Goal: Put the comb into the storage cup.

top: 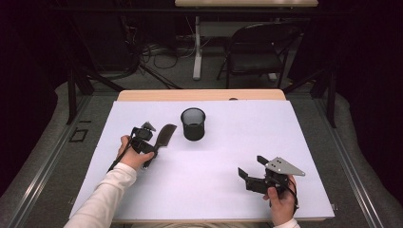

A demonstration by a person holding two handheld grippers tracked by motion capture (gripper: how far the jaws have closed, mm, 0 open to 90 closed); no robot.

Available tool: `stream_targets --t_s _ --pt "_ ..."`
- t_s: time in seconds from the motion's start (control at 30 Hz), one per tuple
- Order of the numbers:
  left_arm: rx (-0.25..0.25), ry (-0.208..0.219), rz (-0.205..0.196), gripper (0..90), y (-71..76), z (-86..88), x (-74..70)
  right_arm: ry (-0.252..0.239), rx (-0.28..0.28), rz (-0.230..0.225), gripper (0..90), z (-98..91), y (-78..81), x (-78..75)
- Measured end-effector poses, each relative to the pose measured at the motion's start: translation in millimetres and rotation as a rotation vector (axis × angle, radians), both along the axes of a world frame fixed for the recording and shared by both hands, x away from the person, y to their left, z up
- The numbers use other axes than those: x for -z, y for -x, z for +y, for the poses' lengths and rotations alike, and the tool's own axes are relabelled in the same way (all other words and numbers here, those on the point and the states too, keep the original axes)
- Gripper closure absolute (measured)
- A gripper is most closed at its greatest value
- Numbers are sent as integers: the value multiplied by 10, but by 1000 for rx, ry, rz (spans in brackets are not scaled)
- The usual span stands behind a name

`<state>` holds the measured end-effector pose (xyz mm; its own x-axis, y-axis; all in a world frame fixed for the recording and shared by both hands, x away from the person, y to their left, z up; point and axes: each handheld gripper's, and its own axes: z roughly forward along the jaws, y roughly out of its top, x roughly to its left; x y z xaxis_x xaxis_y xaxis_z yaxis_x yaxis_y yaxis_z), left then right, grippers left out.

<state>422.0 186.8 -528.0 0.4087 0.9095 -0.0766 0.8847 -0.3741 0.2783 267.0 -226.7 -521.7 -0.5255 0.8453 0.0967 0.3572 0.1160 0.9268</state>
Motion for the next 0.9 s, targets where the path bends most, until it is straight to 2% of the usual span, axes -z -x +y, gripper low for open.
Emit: stream_targets --t_s 0.47,0.67,0.9 --pt "-33 -22 1 714 3 -22 -5 3 -4 4 146 -5 -2 0" --pt "-55 -18 6 721 0 -33 -4 0 -3 1 146 -3 -4 2" --pt "-57 -17 6 723 0 -34 -5 0 -4 2 146 -4 -5 2"
